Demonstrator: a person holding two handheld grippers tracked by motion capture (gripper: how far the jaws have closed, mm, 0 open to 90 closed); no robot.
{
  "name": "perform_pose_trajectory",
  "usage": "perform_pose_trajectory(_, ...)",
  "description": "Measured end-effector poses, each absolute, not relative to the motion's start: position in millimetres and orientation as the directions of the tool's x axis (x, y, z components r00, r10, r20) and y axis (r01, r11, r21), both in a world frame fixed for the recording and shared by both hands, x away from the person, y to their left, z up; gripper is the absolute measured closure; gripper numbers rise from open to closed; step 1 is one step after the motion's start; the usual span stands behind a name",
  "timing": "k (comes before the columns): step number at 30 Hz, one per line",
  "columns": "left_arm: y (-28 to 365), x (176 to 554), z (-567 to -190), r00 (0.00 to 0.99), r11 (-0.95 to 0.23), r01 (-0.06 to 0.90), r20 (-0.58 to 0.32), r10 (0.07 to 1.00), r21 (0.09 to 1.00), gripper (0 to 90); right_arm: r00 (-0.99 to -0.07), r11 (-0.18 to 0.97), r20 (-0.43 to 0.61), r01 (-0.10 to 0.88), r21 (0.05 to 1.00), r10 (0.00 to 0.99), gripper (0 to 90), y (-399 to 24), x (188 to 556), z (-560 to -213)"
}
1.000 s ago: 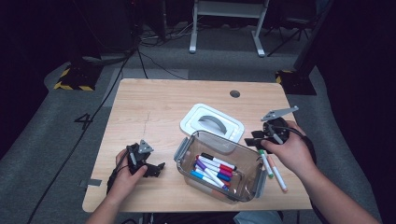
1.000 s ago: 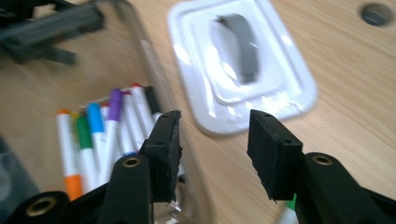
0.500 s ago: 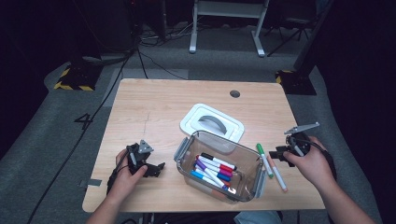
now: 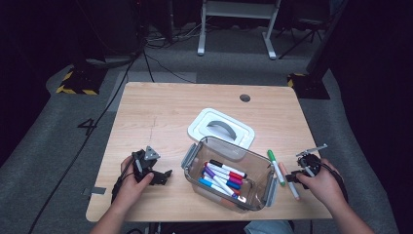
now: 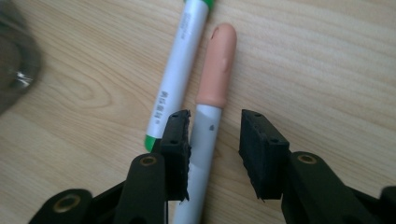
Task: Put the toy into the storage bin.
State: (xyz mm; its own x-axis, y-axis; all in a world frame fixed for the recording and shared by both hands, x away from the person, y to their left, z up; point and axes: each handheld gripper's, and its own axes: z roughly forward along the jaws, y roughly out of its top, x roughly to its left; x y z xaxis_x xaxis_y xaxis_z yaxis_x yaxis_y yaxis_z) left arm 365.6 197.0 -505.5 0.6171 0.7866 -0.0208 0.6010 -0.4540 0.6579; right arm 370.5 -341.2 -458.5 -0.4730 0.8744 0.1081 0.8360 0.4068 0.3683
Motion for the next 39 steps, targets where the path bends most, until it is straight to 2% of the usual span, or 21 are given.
perform_pose_trajectory(1,196.9,365.6,-505.6,0.616,-0.451,0.602,-0.022,0.788,0.659,0.2,-0.46,0.403,0.093,0.844,0.354,0.883,70.0,-344.2,371.3,-462.4)
perform_pose_trajectory(2,196.9,365.6,-505.6,0.616,-0.451,0.602,-0.022,0.788,0.659,0.2,-0.46,0.403,0.093,0.844,0.354,0.883,70.0,-344.2,371.3,-462.4)
perform_pose_trajectory(3,196.8,365.6,-505.7,0.615,-0.451,0.602,-0.023,0.788,0.659,0.2,-0.45,0.4,0.07,0.846,0.353,0.89,75.6,-347.9,372.4,-465.0)
perform_pose_trajectory(8,196.8,365.6,-505.7,0.615,-0.45,0.602,-0.023,0.788,0.66,0.2,-0.397,0.354,0.06,0.869,0.344,0.916,77.3,-353.3,374.1,-464.2)
perform_pose_trajectory(16,196.9,365.6,-505.6,0.615,-0.451,0.602,-0.023,0.788,0.659,0.2,-0.364,0.29,0.142,0.881,0.375,0.921,77.3,-359.7,376.8,-458.2)
perform_pose_trajectory(26,196.9,365.6,-505.7,0.615,-0.451,0.601,-0.022,0.788,0.659,0.2,-0.415,0.299,0.154,0.825,0.48,0.897,77.3,-353.2,380.9,-406.1)
perform_pose_trajectory(39,196.9,364.1,-505.7,0.608,-0.447,0.601,-0.016,0.794,0.662,0.2,-0.575,0.385,0.187,0.721,0.576,0.797,77.3,-310.7,382.1,-337.9)
